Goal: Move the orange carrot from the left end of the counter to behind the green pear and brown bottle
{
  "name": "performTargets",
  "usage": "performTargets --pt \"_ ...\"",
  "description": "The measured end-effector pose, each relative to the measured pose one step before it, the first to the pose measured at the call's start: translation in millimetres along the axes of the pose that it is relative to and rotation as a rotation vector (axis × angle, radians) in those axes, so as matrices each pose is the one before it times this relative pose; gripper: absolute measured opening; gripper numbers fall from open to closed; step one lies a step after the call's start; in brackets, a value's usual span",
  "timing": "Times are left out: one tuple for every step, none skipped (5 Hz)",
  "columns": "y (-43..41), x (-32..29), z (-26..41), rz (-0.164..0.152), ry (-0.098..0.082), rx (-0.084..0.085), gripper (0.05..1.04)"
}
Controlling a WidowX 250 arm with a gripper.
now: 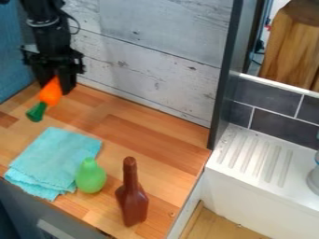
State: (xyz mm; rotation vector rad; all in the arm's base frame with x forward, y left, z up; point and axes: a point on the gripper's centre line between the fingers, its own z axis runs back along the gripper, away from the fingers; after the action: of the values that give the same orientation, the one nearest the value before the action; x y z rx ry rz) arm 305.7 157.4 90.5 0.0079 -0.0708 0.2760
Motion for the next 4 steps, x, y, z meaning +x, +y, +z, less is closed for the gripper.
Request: performTargets --pt "-34.35 -6.13 -2.78 -0.0474 -0.0091 -0.0263 0.559" --pt "-33.24 -6.83 -8.67 -0.0410 0.0100 -0.0104 0.559" --pt "-21.87 -0.70 -6.69 -0.0334 -0.0080 0.0004 0.559" --pt "-11.18 4.83 -0.29 -0.0264 -0.0268 -0.0045 0.559"
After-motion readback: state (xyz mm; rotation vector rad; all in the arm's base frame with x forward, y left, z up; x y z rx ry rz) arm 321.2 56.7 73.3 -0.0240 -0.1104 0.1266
